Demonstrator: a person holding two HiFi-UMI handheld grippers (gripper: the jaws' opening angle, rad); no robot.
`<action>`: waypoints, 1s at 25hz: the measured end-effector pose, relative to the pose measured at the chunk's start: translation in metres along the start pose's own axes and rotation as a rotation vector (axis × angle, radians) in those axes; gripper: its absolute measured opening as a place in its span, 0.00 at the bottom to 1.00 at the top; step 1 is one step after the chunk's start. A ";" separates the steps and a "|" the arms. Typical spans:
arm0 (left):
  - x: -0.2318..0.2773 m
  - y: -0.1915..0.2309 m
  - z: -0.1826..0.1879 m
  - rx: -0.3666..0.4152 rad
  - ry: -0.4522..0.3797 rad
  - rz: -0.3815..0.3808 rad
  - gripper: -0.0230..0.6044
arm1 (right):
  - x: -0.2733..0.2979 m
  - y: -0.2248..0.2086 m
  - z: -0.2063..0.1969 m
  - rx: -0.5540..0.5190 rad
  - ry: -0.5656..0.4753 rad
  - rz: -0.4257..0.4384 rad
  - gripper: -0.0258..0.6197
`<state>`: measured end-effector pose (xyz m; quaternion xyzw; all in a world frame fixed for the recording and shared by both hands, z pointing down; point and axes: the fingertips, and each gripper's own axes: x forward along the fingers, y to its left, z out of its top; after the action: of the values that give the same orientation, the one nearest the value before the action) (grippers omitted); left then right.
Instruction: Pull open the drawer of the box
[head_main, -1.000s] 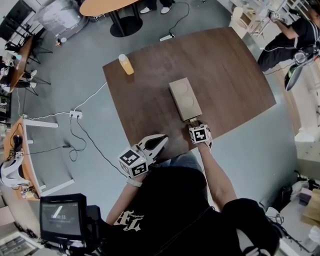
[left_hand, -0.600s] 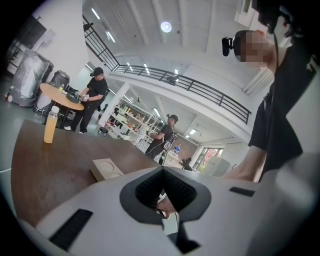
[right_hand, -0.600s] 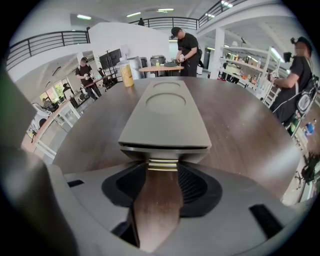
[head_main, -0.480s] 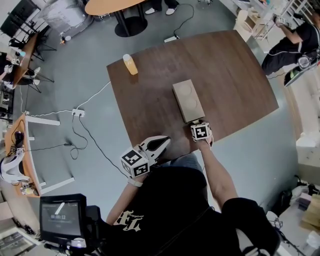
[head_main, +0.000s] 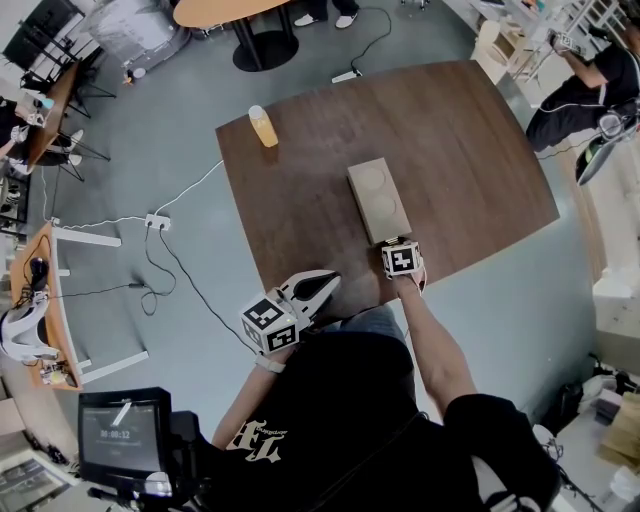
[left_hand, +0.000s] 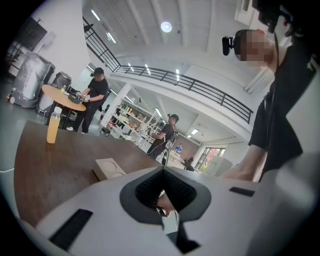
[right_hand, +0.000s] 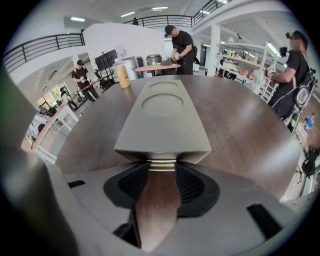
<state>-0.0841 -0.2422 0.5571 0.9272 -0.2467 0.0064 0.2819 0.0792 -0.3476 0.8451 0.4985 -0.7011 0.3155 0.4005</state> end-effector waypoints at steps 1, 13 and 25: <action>0.000 0.001 0.000 -0.001 -0.001 0.002 0.04 | 0.000 0.000 0.000 0.000 0.000 0.000 0.28; -0.004 0.003 -0.002 -0.007 -0.005 0.019 0.04 | 0.002 0.001 0.004 -0.006 -0.029 0.006 0.28; -0.010 -0.004 -0.006 0.002 -0.010 0.014 0.04 | -0.006 0.004 -0.014 -0.001 -0.029 0.003 0.28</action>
<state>-0.0906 -0.2318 0.5588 0.9258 -0.2544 0.0040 0.2796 0.0800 -0.3323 0.8466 0.5017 -0.7079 0.3086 0.3899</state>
